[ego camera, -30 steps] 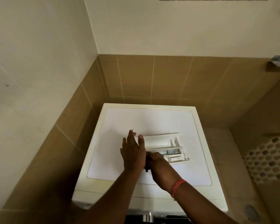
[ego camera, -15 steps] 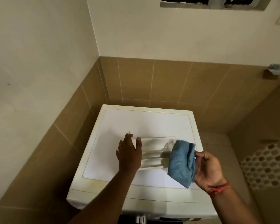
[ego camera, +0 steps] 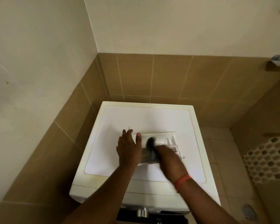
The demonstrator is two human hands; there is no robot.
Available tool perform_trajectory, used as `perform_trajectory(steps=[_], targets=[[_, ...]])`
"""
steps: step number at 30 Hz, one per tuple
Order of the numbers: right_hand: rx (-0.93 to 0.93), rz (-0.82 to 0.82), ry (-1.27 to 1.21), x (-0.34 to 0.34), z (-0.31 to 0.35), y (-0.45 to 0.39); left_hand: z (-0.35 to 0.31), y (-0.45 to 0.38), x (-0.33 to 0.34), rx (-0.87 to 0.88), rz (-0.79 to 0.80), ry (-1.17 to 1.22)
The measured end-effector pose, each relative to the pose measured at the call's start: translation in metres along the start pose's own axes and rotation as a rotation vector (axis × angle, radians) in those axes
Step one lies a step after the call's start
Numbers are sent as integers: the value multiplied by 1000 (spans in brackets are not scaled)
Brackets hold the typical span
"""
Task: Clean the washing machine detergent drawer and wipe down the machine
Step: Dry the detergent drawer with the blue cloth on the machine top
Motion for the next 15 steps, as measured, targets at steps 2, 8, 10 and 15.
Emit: perform_trajectory(steps=[2, 8, 10, 15], targets=[[-38, 226, 116, 52, -4, 6, -1, 0, 1, -6, 26, -53], [17, 336, 284, 54, -12, 3, 1, 3, 1, -30, 60, -176], [88, 367, 503, 41, -18, -1, 1, 3, 1, -32, 59, -200], [96, 413, 418, 63, -1, -6, 2, 1, 5, -42, 73, -190]])
Point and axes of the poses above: each hand's wrist, its own y-axis away from the middle knuckle, its own x-axis out of the palm, z = x × y, the point moved 7 cm from there along -y, towards the middle knuckle, and after that the axes turned 10 degrees about -y, right-handed, at the moved point
